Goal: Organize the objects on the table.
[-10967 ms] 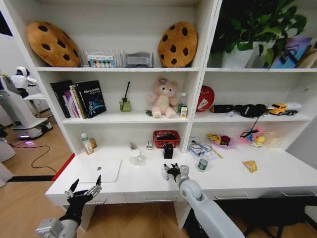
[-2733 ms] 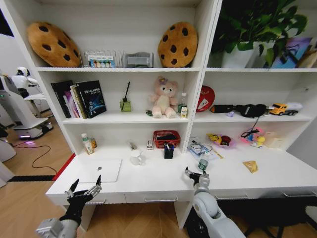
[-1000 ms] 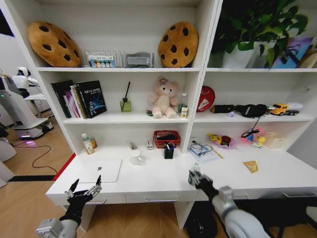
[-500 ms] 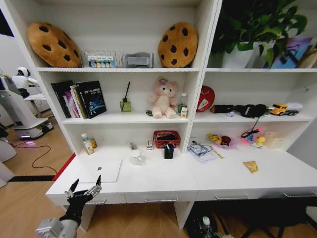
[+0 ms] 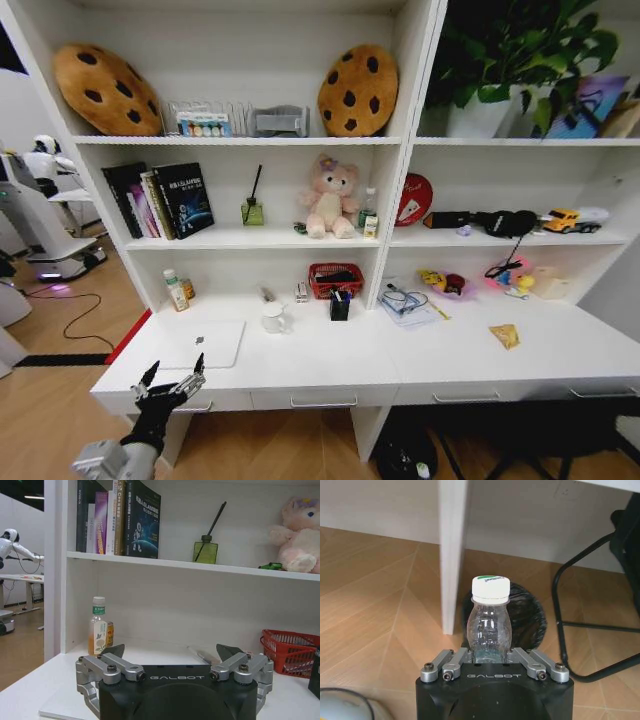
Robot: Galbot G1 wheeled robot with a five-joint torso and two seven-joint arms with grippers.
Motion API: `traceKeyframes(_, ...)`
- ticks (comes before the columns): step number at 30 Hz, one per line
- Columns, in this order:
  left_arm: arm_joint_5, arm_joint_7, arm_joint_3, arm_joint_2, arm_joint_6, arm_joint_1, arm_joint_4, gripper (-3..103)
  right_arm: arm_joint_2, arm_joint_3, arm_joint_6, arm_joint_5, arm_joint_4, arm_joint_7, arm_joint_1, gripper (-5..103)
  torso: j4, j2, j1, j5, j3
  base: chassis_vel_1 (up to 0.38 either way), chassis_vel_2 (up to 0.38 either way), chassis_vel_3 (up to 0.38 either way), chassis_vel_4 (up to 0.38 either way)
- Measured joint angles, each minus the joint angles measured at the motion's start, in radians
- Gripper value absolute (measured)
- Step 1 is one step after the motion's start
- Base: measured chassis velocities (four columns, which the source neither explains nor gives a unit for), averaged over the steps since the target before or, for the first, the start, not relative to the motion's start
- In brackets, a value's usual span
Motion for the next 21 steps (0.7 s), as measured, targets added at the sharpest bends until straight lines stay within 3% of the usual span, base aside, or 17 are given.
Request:
traceKeyframes(10, 0.000, 0.000, 0.000, 0.000, 0.000, 0.000, 0.000, 100, 0.001, -0.002, 0.036, -0.037, -0.077, -0.016, 0.057, 25, -0.0006, 0.000, 0.000, -0.0001, 0.000, -0.191, -0.189, 0.177, 0.189)
traceKeyframes(12, 0.000, 0.000, 0.000, 0.000, 0.000, 0.000, 0.000, 100, 0.016, -0.007, 0.055, -0.079, -0.130, -0.061, 0.102, 25, -0.0005, 0.000, 0.000, -0.0005, 0.000, -0.253, -0.225, 0.236, 0.237)
traceKeyframes(14, 0.000, 0.001, 0.000, 0.000, 0.000, 0.000, 0.000, 100, 0.046, -0.017, 0.117, -0.151, -0.239, -0.152, 0.193, 25, -0.0003, 0.000, 0.000, 0.0009, 0.000, -0.173, -0.196, 0.129, 0.169)
traceKeyframes(15, 0.000, 0.001, 0.000, 0.000, 0.000, 0.000, 0.000, 100, 0.046, -0.017, 0.117, -0.151, -0.239, -0.152, 0.193, 25, -0.0003, 0.000, 0.000, 0.0009, 0.000, -0.151, -0.184, 0.129, 0.116)
traceKeyframes(17, 0.000, 0.001, 0.000, 0.000, 0.000, 0.000, 0.000, 100, 0.089, -0.022, 0.224, -0.240, -0.389, -0.221, 0.294, 25, 0.0003, 0.000, 0.000, 0.0002, 0.000, -0.078, -0.115, 0.081, 0.089)
traceKeyframes(18, 0.000, 0.001, 0.000, 0.000, 0.000, 0.000, 0.000, 100, 0.089, -0.022, 0.224, -0.240, -0.389, -0.221, 0.294, 25, 0.0003, 0.000, 0.000, 0.0002, 0.000, -0.004, -0.115, 0.053, 0.062)
traceKeyframes(19, 0.000, 0.001, 0.000, 0.000, 0.000, 0.000, 0.000, 100, 0.119, -0.020, 0.309, -0.310, -0.498, -0.237, 0.359, 25, -0.0005, 0.000, 0.000, 0.0003, 0.000, -0.049, -0.035, 0.053, -0.006)
traceKeyframes(20, 0.000, 0.001, 0.000, 0.000, 0.000, 0.000, 0.000, 100, 0.119, -0.020, 0.309, -0.310, -0.498, -0.237, 0.359, 25, -0.0005, 0.000, 0.000, 0.0003, 0.000, -0.049, -0.035, 0.053, -0.006)
traceKeyframes(21, 0.000, 0.002, 0.000, 0.000, 0.000, 0.000, 0.000, 100, 0.150, -0.012, 0.413, -0.379, -0.592, -0.220, 0.420, 25, -0.0006, 0.000, 0.000, 0.0006, 0.000, 0.000, 0.000, 0.000, 0.000)
